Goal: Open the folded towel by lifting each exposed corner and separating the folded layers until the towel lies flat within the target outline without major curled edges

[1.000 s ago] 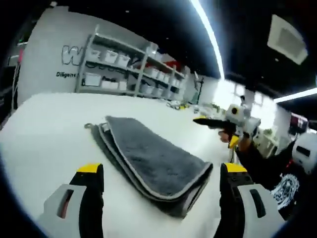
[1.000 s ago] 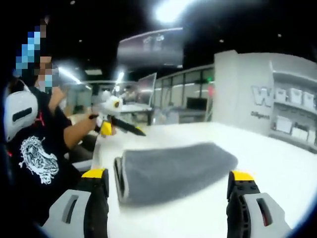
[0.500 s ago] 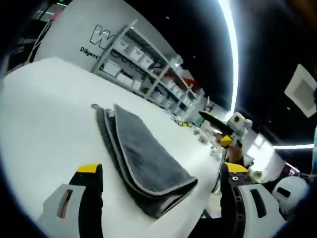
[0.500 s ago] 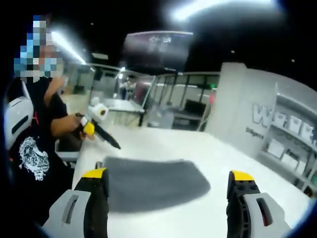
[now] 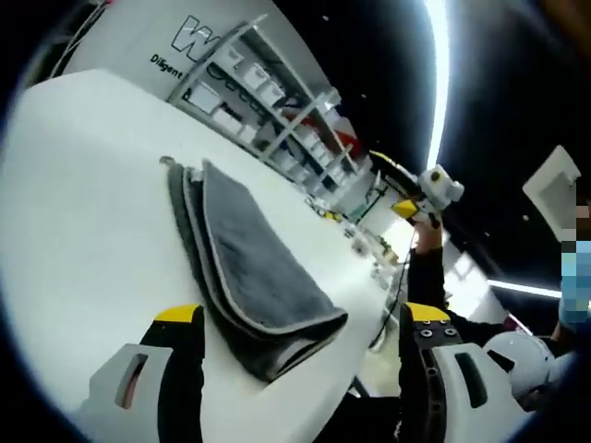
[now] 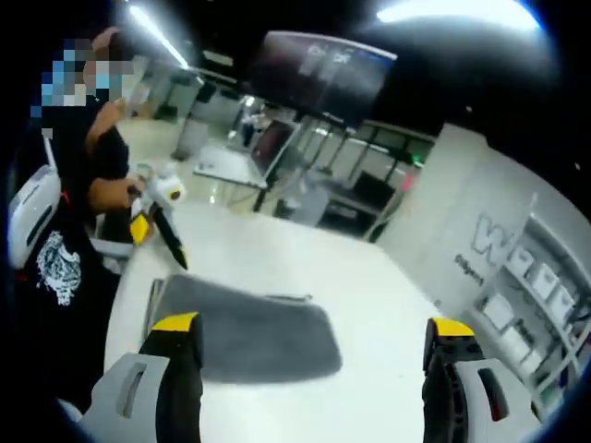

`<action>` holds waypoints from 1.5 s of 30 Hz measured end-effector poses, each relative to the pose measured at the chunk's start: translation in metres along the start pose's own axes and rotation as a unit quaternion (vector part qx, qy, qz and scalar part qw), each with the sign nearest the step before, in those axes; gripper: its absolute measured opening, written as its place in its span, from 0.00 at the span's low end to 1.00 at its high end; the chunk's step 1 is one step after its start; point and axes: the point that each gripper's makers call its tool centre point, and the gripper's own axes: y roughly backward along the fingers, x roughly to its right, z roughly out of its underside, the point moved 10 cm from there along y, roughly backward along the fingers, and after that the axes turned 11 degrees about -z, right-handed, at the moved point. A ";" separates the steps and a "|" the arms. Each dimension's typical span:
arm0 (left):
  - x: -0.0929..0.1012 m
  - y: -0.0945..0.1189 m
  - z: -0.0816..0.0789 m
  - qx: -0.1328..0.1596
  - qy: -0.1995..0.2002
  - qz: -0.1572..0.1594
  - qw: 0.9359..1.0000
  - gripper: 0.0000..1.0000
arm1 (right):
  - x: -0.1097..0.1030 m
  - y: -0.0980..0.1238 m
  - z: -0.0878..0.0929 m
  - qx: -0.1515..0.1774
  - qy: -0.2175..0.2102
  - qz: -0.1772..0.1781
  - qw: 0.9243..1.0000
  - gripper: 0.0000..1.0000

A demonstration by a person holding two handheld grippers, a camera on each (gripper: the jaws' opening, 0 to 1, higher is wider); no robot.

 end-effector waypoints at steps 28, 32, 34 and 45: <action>-0.004 -0.018 0.008 -0.072 -0.017 -0.014 0.997 0.39 | 0.053 -0.056 -0.036 -0.033 0.047 -0.020 0.998 1.00; -0.003 -0.023 0.009 -0.084 -0.014 -0.016 0.996 0.38 | 0.050 -0.062 -0.046 -0.032 0.058 -0.034 0.997 1.00; -0.003 -0.026 0.009 -0.086 -0.022 -0.023 0.996 0.31 | 0.049 -0.066 -0.048 -0.037 0.068 -0.038 0.996 1.00; -0.001 -0.027 0.007 -0.082 0.001 0.009 0.997 0.27 | 0.050 -0.099 -0.020 -0.108 0.066 -0.103 0.987 1.00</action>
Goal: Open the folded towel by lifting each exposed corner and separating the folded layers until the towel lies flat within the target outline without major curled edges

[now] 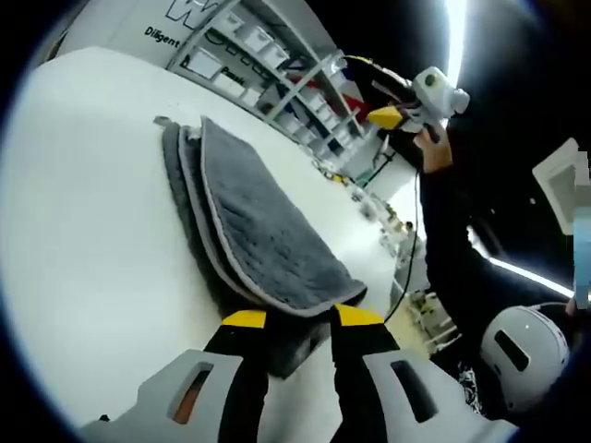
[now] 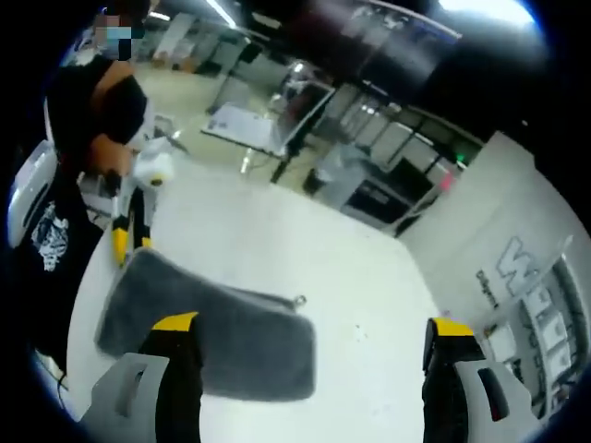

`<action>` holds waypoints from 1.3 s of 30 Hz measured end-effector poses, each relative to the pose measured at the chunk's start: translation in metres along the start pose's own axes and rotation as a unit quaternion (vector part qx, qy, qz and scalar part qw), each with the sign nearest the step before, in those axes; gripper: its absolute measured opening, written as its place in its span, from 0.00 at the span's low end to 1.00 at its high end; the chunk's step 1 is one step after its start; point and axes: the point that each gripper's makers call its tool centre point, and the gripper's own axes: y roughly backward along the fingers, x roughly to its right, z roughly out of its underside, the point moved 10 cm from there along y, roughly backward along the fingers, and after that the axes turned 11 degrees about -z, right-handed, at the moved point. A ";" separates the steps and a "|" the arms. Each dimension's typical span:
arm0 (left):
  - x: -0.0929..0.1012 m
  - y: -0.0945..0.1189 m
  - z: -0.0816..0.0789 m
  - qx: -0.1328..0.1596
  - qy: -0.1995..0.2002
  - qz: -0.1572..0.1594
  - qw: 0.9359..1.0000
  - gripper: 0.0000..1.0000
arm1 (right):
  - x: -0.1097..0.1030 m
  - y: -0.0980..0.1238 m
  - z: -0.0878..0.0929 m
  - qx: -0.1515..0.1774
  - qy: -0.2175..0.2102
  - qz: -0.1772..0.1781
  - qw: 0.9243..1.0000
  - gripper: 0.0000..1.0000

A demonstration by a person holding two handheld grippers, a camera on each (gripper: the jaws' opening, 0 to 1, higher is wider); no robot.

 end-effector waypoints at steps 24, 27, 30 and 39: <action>-0.004 -0.009 -0.001 0.000 0.102 0.021 0.995 0.14 | 0.043 -0.055 0.012 -0.040 -0.001 -0.117 0.992 0.89; -0.008 -0.008 -0.003 -0.001 0.109 0.025 0.994 0.08 | 0.060 -0.066 0.025 -0.059 0.000 -0.133 0.989 0.74; -0.006 -0.010 -0.003 0.002 0.105 0.028 0.994 0.05 | 0.066 -0.078 0.031 -0.061 -0.021 -0.152 0.986 0.62; -0.004 -0.007 -0.006 0.002 0.093 0.051 0.994 0.04 | 0.078 -0.119 0.031 -0.073 -0.034 -0.240 0.968 0.23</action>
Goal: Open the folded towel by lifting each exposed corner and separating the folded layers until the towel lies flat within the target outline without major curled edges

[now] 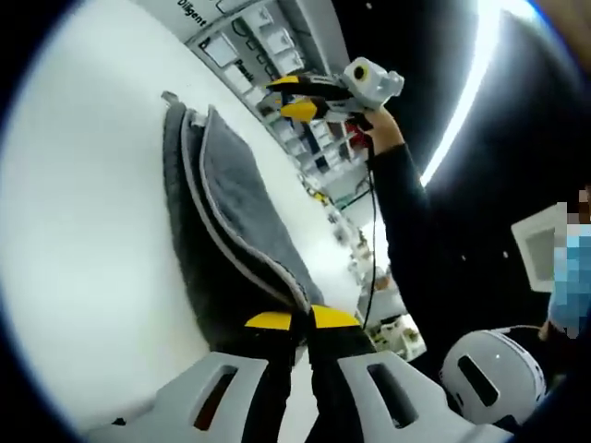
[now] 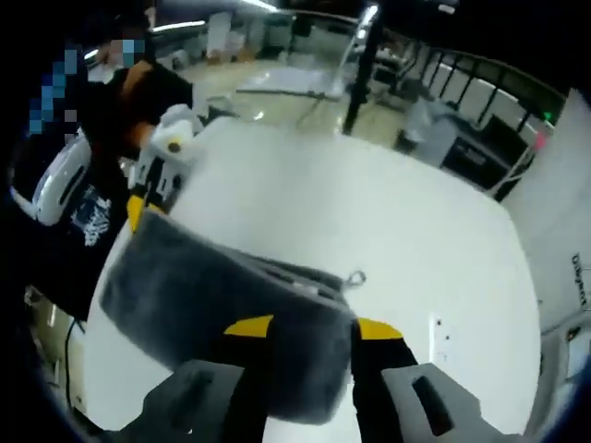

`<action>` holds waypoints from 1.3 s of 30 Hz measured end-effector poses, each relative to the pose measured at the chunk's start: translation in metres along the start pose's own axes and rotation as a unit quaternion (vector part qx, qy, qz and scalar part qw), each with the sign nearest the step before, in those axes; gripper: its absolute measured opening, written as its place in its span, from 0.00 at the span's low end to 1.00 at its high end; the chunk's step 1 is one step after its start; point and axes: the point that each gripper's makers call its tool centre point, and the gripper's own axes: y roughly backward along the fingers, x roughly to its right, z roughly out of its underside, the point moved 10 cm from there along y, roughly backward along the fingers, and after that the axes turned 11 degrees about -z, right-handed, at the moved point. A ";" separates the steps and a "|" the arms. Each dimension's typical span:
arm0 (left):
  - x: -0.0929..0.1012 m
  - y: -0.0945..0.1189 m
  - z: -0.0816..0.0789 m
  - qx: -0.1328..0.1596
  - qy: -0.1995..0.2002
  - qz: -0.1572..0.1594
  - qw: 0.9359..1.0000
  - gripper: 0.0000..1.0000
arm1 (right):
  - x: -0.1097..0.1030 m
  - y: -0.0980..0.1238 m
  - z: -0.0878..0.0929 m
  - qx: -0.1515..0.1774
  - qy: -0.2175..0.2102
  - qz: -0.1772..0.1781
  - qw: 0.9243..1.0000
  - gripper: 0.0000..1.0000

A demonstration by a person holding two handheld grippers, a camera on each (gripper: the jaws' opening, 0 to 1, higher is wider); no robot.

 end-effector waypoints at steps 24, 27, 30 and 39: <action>0.009 -0.014 0.015 -0.004 -0.012 0.019 1.000 0.04 | 0.055 -0.064 0.024 -0.070 -0.073 -0.035 0.994 0.22; 0.005 -0.013 0.014 -0.006 -0.014 0.014 1.000 0.04 | 0.058 -0.070 0.029 -0.075 -0.084 -0.042 0.993 0.18; 0.006 -0.015 0.017 -0.010 -0.016 0.014 1.000 0.04 | 0.065 -0.068 0.027 -0.076 -0.083 -0.046 0.993 0.18; -0.001 -0.016 0.013 -0.012 -0.012 0.018 1.000 0.04 | 0.064 -0.089 0.017 -0.094 -0.055 -0.076 0.991 0.14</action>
